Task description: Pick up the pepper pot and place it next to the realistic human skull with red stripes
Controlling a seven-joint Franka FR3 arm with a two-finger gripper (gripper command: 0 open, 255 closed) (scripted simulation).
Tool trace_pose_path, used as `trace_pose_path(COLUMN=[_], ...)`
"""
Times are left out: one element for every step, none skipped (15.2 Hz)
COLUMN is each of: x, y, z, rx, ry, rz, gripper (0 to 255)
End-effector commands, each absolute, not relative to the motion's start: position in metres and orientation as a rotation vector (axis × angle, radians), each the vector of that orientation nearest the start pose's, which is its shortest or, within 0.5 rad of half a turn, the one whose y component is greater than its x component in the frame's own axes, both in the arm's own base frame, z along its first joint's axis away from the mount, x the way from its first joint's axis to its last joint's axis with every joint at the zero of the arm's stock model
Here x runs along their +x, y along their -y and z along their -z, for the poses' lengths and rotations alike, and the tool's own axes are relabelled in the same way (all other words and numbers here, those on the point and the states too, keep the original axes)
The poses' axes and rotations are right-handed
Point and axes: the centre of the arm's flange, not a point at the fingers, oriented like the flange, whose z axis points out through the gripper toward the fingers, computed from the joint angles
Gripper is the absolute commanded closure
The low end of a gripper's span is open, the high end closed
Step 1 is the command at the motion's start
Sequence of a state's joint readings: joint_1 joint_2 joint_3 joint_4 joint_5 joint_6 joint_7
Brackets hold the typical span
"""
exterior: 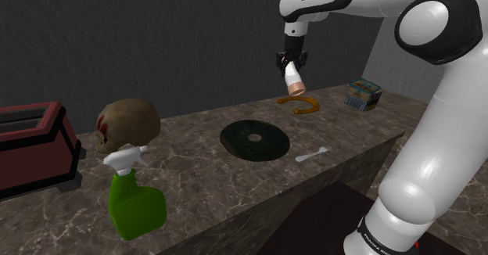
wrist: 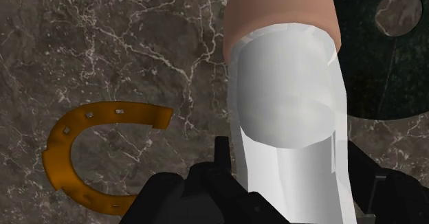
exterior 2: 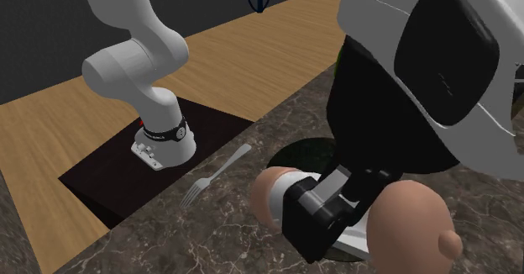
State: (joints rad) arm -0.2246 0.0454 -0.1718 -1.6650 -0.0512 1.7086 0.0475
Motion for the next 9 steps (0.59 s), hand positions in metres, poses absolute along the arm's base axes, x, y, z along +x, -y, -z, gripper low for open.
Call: trace_pose_path(x=[0.530, 0.530, 0.530, 0.530, 0.530, 0.530, 0.532, 0.534, 0.536], y=[0.226, 0.226, 0.226, 0.226, 0.226, 0.226, 0.213, 0.200, 0.186], z=[-0.578, -0.583, -0.588, -0.593, -0.599, -0.601, -0.601, -0.601, -0.601], rx=[-3.123, -3.123, -3.123, -3.123, -3.123, -3.123, -3.123, -3.123, -3.123], ry=[-0.693, -0.693, -0.693, -0.693, -0.693, -0.693, -0.693, -0.693, -0.693], rz=[-0.018, -0.018, -0.018, -0.018, -0.018, -0.018, -0.018, -0.018, -0.018], gripper=[255, 255, 255, 255, 255, 255, 255, 255, 255])
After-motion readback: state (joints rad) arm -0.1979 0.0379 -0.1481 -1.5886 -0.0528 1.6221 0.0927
